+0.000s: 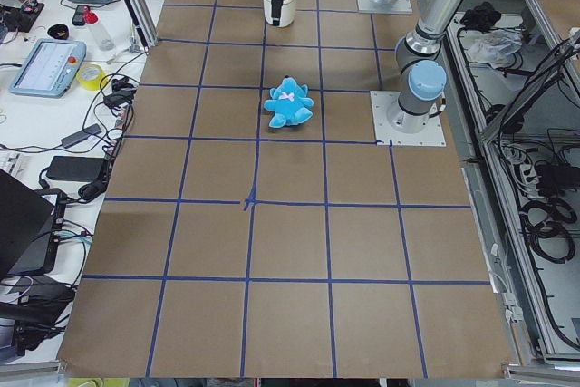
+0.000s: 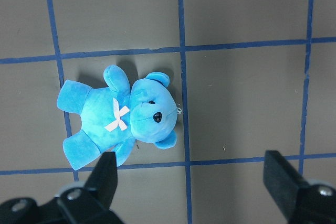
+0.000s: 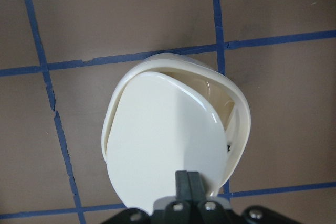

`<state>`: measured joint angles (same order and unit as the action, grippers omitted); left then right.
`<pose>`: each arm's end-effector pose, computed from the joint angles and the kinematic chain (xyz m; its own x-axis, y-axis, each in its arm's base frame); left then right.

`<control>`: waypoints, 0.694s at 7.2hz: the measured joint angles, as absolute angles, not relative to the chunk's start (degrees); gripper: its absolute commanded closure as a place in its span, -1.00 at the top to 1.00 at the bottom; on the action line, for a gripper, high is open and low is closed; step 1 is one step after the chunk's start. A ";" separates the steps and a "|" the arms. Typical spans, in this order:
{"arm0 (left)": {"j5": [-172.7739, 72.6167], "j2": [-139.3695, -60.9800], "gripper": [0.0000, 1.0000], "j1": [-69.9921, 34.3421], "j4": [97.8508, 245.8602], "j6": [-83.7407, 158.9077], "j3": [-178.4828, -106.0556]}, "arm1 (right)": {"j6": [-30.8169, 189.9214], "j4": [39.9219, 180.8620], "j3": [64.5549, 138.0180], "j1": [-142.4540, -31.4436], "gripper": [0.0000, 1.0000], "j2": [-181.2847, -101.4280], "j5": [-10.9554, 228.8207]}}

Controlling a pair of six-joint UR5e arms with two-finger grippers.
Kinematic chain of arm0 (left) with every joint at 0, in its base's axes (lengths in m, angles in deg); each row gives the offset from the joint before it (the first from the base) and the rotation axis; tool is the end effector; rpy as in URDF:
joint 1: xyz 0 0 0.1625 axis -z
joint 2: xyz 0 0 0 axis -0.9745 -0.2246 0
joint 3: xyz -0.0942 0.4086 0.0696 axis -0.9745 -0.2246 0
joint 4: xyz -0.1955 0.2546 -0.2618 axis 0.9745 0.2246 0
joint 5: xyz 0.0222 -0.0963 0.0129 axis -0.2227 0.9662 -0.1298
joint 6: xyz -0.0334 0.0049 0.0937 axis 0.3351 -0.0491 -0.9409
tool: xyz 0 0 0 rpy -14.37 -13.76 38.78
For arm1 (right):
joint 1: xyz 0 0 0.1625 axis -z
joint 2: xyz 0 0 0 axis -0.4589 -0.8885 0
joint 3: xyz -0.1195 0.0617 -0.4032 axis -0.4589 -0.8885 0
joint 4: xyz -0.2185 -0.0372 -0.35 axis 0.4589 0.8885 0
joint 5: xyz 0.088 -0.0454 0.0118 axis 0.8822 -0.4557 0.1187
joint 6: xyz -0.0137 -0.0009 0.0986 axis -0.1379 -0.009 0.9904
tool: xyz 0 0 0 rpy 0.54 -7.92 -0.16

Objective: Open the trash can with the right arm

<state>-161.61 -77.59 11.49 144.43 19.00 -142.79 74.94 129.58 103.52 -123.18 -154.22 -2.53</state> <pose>-0.1210 -0.4774 0.5023 -0.9992 0.0411 -0.0031 0.0412 0.9981 -0.0461 0.1889 -0.5084 0.3892 -0.9943 0.1067 -0.0029 0.1056 0.9875 0.1169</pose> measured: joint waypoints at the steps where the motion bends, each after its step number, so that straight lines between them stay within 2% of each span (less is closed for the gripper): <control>1: -161.61 -77.59 1.00 11.48 144.43 19.02 -142.79 | 75.10 125.56 100.44 -123.19 -0.94 -154.38 -2.48; 2: -161.59 -77.59 1.00 11.48 144.44 19.01 -142.79 | 75.15 121.92 97.48 -123.16 -0.80 -154.61 -2.50; 3: -161.58 -77.59 1.00 11.48 144.43 18.99 -142.79 | 75.10 119.08 94.87 -123.07 -0.41 -154.74 -2.69; 4: -161.59 -77.59 1.00 11.49 144.43 18.99 -142.79 | 74.59 117.23 92.87 -122.91 0.55 -154.84 -3.09; 5: -161.60 -77.59 1.00 11.49 144.43 18.99 -142.79 | 72.72 116.60 91.73 -122.73 0.99 -154.87 -3.53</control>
